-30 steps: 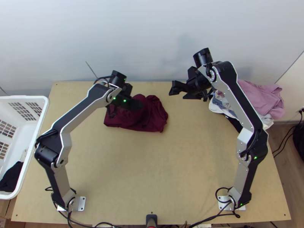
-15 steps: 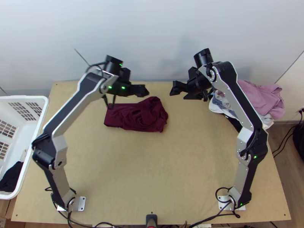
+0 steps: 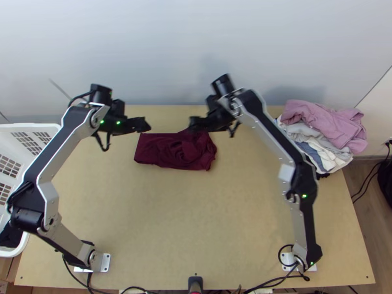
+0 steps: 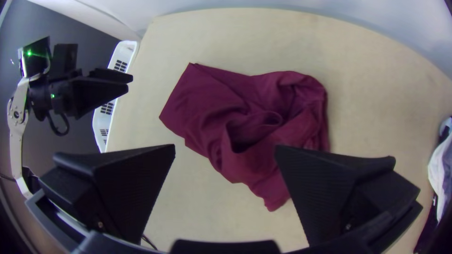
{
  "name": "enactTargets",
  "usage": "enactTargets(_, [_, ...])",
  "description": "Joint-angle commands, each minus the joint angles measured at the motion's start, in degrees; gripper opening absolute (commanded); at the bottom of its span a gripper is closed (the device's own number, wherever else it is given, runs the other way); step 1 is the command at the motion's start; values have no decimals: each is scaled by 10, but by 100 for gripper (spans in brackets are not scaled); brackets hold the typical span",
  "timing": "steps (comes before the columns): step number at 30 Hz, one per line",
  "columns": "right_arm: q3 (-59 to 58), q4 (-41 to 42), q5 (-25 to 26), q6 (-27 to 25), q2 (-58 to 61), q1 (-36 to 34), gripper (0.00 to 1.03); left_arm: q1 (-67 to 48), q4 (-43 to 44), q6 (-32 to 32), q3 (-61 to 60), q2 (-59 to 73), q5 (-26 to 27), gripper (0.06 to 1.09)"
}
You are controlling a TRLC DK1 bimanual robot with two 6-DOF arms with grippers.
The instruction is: Fold the t-shirt
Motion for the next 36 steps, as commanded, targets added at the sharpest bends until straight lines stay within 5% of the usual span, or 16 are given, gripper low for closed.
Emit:
enactTargets(1, [31,55,-16,8,67,70,98,55,29,14,-106,-40,-5,105])
enactTargets(15, [-28,85,-9,0,129,93,98,49,71,14,-155,-42,-10,105])
enactTargets(28, [-296,116,43,-21,-41,-18,98,28,90,21,-131,3,-20,105])
enactTargets(36, [-337,141,58,-17,-102,-21,98,1,94,21,-128,16,-35,105])
